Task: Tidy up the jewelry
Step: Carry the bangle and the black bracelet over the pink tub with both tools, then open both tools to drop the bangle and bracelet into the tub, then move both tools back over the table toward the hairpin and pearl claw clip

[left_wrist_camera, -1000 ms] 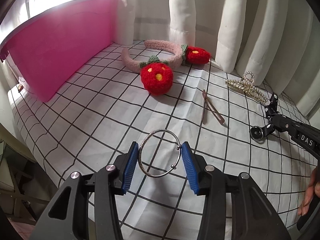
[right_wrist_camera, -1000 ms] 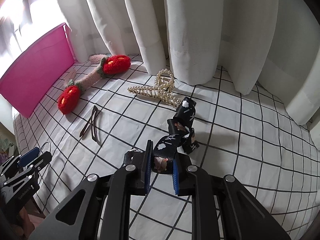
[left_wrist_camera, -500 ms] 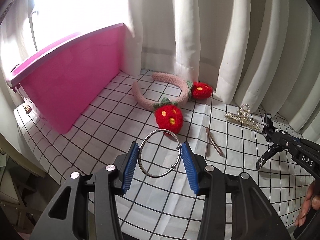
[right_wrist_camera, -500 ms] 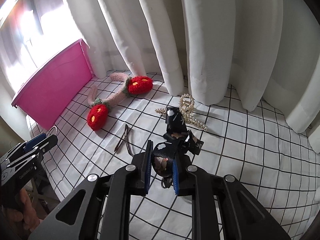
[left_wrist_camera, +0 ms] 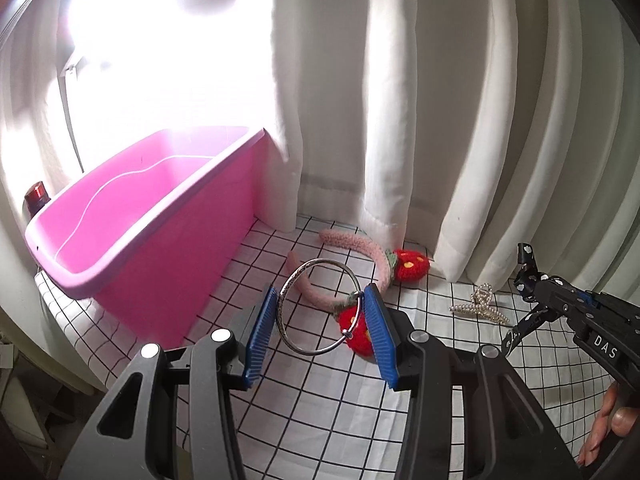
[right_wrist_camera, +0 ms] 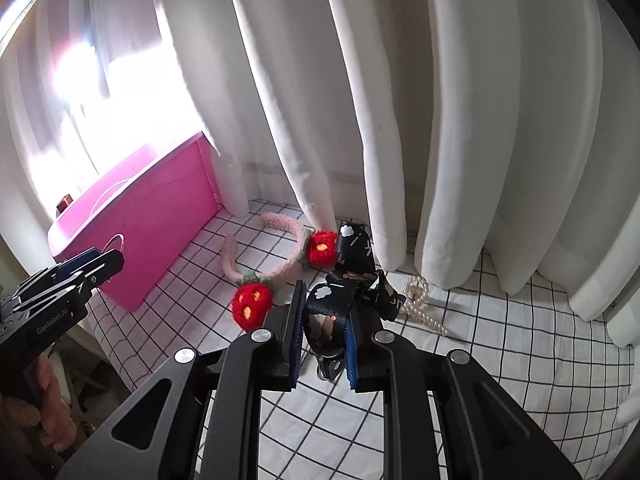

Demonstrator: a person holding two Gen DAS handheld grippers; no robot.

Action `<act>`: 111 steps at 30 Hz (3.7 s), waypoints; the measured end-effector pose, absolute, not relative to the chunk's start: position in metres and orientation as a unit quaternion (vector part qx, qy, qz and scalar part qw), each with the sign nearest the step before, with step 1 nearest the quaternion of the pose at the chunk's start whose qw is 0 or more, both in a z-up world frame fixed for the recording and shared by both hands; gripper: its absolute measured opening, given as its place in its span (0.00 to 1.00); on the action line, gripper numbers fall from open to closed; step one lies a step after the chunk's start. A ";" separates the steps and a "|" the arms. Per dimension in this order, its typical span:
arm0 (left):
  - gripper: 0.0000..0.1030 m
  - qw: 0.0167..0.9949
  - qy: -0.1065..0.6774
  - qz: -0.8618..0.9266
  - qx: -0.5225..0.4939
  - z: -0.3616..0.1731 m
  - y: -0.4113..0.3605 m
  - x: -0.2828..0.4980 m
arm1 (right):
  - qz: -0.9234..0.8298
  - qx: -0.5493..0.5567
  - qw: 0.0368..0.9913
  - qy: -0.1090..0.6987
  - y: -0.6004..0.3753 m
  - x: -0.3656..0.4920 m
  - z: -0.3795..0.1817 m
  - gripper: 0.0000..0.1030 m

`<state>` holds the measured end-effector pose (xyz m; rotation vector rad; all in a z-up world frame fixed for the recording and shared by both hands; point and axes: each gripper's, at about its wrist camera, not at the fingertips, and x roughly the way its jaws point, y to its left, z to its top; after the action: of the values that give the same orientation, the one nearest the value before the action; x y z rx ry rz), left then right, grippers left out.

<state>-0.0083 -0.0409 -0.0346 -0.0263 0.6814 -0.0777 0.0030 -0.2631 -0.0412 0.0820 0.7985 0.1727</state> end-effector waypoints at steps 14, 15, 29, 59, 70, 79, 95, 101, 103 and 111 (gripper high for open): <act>0.42 0.960 0.279 -0.030 -0.017 0.030 0.038 0.026 | 0.145 0.029 0.939 0.309 -0.161 0.061 0.025 0.16; 0.42 0.960 0.277 -0.027 -0.019 0.034 0.046 0.029 | 0.153 0.030 0.940 0.305 -0.151 0.068 0.028 0.16; 0.42 0.959 0.276 0.061 -0.035 0.039 0.164 0.075 | 0.264 0.011 0.919 0.292 -0.012 0.153 0.047 0.16; 0.43 0.905 0.401 0.129 -0.064 -0.030 0.249 0.138 | 0.242 -0.045 0.838 0.488 0.111 0.258 -0.043 0.16; 0.87 0.898 0.405 0.155 -0.067 -0.025 0.260 0.132 | 0.221 -0.039 0.832 0.507 0.109 0.263 -0.045 0.64; 0.90 0.894 0.411 0.159 -0.080 -0.023 0.263 0.124 | 0.219 -0.033 0.835 0.505 0.105 0.260 -0.041 0.68; 0.92 0.908 0.390 0.123 -0.085 0.001 0.232 0.091 | 0.222 0.012 0.847 0.482 0.063 0.217 -0.027 0.68; 0.93 0.916 0.380 0.099 -0.079 0.010 0.207 0.077 | 0.197 0.034 0.860 0.469 0.015 0.183 -0.023 0.70; 0.93 0.918 0.380 0.087 -0.077 0.012 0.197 0.073 | 0.188 0.045 0.863 0.467 -0.003 0.171 -0.026 0.70; 0.93 0.919 0.384 0.041 -0.080 0.014 0.148 0.058 | 0.138 0.074 0.868 0.472 -0.093 0.112 -0.037 0.70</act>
<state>0.0580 0.1483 0.0137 -0.1652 0.7885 0.0850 0.1119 -0.0929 -0.0367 0.1546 0.9882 0.2882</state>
